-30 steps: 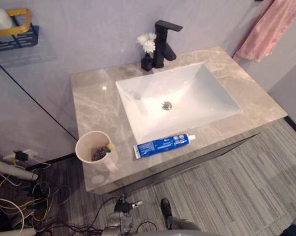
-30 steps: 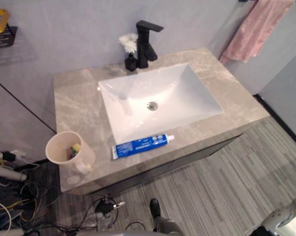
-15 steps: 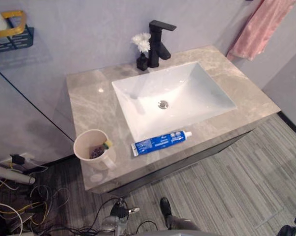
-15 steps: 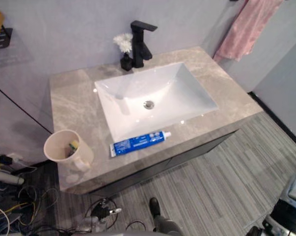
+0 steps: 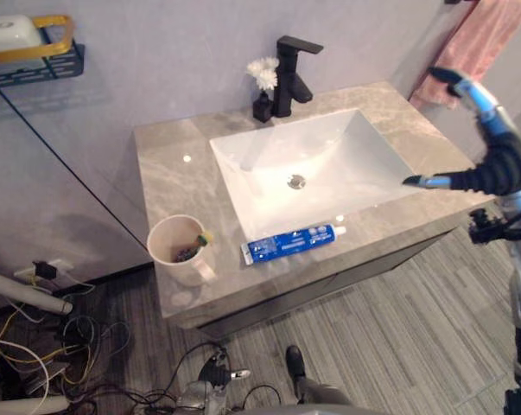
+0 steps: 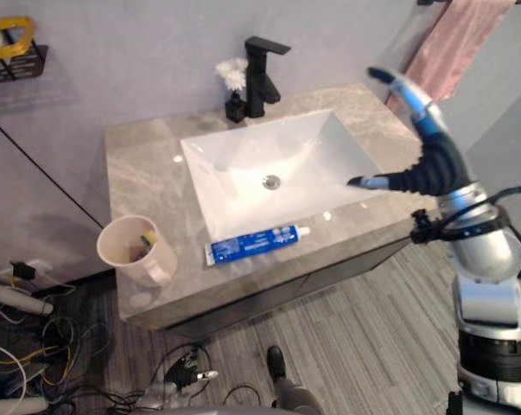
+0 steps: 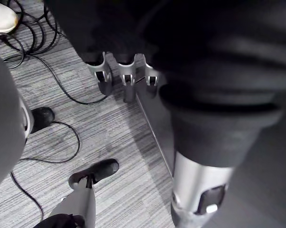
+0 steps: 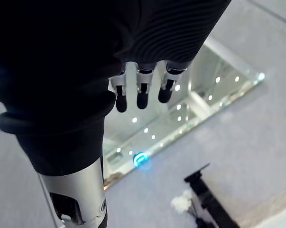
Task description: Organize washtable
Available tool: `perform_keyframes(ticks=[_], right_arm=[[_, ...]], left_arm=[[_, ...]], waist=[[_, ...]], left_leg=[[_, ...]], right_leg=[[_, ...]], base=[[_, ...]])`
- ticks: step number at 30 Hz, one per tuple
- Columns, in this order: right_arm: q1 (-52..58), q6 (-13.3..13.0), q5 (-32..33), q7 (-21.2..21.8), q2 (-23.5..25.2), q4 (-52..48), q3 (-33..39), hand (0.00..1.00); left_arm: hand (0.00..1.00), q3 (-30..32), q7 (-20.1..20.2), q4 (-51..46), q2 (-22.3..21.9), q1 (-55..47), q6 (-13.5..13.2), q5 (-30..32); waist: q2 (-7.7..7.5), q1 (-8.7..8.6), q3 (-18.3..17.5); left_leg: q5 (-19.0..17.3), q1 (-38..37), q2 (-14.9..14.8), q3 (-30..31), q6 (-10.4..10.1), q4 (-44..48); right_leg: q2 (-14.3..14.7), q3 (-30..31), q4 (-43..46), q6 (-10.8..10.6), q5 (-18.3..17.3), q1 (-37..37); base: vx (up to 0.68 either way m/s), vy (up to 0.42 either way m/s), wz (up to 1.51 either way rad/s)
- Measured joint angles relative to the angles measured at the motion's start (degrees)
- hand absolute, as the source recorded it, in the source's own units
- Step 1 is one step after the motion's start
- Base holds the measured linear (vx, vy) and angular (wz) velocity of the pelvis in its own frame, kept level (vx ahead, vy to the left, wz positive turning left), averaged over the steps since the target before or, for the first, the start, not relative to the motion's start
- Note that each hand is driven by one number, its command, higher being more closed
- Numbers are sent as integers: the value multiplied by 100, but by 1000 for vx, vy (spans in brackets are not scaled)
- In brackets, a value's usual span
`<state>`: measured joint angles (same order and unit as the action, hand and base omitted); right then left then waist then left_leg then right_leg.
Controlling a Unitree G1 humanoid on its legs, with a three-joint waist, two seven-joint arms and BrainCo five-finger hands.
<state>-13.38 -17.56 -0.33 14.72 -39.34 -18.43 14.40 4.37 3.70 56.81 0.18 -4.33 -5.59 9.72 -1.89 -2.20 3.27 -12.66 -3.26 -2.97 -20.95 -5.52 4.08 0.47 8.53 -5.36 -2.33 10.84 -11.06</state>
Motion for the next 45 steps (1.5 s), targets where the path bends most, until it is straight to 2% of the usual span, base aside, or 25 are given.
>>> perform_keyframes(ticks=[6, 10, 14, 19, 23, 25, 28, 35, 45], right_arm=[[-7, 1, 23, 345, -404, 2, -909, 0], [-19, -1, 21, 546, -547, 8, -1489, 0], [-22, -5, 17, 686, -787, 16, -2032, 0], [-238, -10, -9, 697, -989, 289, -2676, 0], [-341, -9, -16, 697, -1075, 444, -3063, 0], [-493, -9, -13, 700, -1075, 560, -3266, 0], [-636, -8, -11, 700, -1075, 732, -3447, 0], [-704, -5, -12, 696, -1074, 925, -3733, 0], [-706, 1, -14, 657, -1064, 1298, -3741, 0]], left_arm=[[0, -31, 3, 1, 5, 7, -6, -2], [0, -43, 3, 5, 38, 41, -7, -3], [0, -48, 2, 18, 70, 90, -13, -7], [0, -222, 0, 188, 119, 188, -55, -11], [0, -235, -9, 187, 121, 229, -96, -14], [0, -236, -10, 187, 121, 237, -115, -16], [0, -243, -13, 221, 126, 322, -122, -68], [0, -249, -15, 224, 153, 327, -128, -73], [0, -249, -19, 225, 162, 327, -130, -133]], waist=[[-9, 5, 6], [-73, 16, 51], [-81, 146, 63], [-69, 165, 72], [-57, 297, 86], [-44, 304, 114], [-33, 323, 241], [-28, 332, 256], [35, 347, 301]], left_leg=[[2, 40, 4, 108, 3, 27], [-4, 53, 0, 206, 14, 83], [-6, 75, 1, 253, 18, 87], [-5, 128, -1, 351, 19, 94], [-2, 139, 2, 371, 23, 102], [6, 139, 2, 387, 34, 103], [7, 138, 4, 460, 37, 140], [9, 157, 0, 506, 38, 187], [9, 165, -1, 506, 38, 187]], right_leg=[[-42, -105, -13, 0, 0, 28], [-71, -196, -17, 1, 0, 81], [-85, -233, -17, 2, -1, 88], [-111, -328, -17, 4, -2, 87], [-125, -354, -18, 4, -2, 92], [-136, -382, -19, 4, -2, 109], [-156, -443, -21, 4, -2, 159], [-161, -483, -22, 5, -3, 166], [-161, -482, -23, 7, -2, 167]], base=[[-8, -8, 11], [-19, -8, 11], [-28, -11, 7], [-13, -13, 11], [-4, -3, 2], [-3, -2, 8], [-15, -1, 11], [-5, -4, 3], [0, 0, 0]])
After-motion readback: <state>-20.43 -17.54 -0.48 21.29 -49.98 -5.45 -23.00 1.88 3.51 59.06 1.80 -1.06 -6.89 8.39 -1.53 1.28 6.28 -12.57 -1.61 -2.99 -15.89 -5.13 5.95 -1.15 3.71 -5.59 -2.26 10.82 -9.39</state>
